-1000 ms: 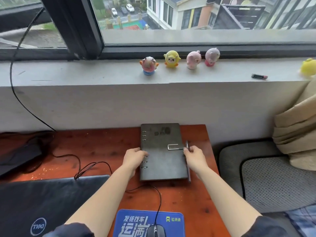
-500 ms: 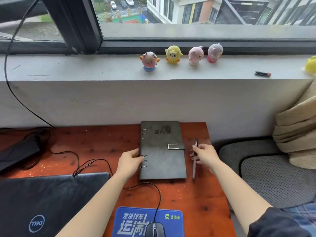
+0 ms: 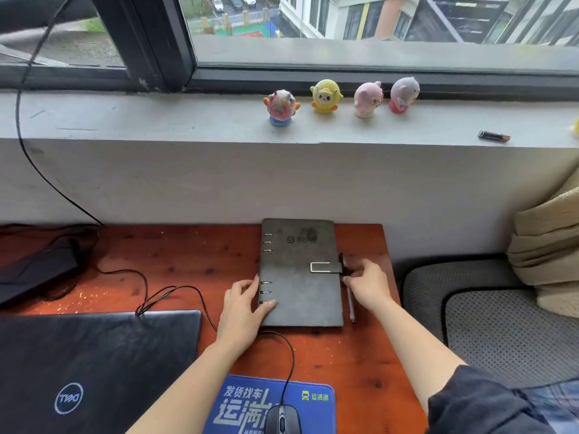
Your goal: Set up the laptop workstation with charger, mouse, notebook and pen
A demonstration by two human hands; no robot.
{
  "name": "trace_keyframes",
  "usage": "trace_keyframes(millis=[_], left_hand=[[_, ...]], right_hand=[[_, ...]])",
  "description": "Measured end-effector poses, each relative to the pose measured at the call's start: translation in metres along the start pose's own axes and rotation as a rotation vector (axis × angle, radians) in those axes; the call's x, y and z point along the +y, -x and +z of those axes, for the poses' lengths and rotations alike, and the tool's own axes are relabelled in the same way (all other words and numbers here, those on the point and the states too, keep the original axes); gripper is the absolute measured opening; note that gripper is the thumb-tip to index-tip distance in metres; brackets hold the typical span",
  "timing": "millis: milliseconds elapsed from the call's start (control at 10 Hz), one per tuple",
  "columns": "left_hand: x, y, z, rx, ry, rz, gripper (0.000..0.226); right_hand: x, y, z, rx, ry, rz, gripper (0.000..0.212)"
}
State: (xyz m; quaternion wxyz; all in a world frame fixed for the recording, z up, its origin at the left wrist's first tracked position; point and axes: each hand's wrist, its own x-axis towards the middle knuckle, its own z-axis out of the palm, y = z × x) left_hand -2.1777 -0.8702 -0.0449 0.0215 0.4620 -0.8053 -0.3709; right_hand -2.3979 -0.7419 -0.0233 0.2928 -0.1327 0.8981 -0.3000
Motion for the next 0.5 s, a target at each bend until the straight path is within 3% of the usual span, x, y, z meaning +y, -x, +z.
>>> trace_keyframes(millis=[400, 500], left_hand=[[0.005, 0.014, -0.008, -0.093, -0.086, 0.023, 0.064], [-0.003, 0.033, -0.015, 0.021, -0.068, 0.084, 0.055]], right_hand=[[-0.003, 0.03, -0.005, 0.021, 0.069, -0.07, 0.03], [-0.005, 0.04, -0.014, 0.065, -0.095, -0.053, 0.019]])
